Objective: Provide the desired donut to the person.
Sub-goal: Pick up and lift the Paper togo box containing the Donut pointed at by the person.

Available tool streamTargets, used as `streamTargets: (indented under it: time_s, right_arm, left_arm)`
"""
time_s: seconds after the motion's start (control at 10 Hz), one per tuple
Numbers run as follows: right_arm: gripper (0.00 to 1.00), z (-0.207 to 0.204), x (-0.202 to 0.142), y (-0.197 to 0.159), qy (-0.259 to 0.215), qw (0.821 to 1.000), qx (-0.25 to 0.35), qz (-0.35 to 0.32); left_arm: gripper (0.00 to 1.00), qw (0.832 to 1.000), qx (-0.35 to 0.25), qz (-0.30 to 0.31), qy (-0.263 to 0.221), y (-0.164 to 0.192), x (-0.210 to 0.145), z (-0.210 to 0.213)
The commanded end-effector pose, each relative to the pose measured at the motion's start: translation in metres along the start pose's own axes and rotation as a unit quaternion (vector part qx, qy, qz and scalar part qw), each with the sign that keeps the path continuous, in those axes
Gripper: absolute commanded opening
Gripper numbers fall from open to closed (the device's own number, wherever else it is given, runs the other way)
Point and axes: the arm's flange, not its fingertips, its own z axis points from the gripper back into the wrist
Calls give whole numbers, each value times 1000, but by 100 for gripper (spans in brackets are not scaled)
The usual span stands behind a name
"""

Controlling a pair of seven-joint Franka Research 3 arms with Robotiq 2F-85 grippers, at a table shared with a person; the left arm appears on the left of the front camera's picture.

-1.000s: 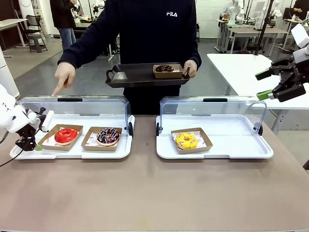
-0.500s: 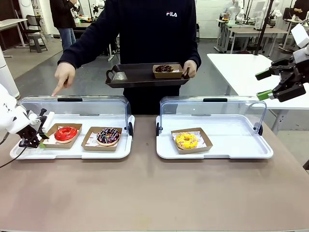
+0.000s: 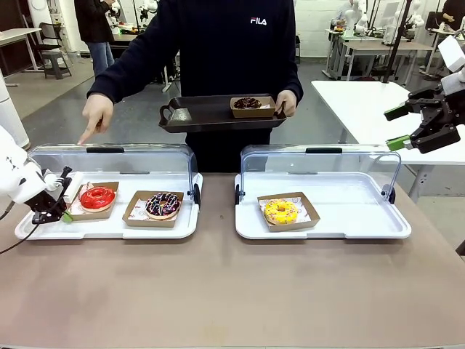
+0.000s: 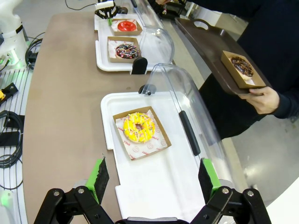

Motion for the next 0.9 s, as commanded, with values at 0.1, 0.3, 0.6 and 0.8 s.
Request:
streamTargets:
  time_s: [0.1, 0.3, 0.6, 0.8]
  right_arm:
    - [100, 0, 0, 0, -7, 1000, 0, 5]
    - [100, 0, 0, 0, -7, 1000, 0, 5]
    - [100, 0, 0, 0, -7, 1000, 0, 5]
    - [100, 0, 0, 0, -7, 1000, 0, 5]
  left_arm:
    - [0, 1000, -17, -20, 1, -7, 7, 14]
    - [0, 999, -26, -23, -8, -25, 17, 36]
    - [0, 1000, -15, -24, -13, -59, 31, 81]
    - [0, 999, -24, -3, -44, -75, 31, 111]
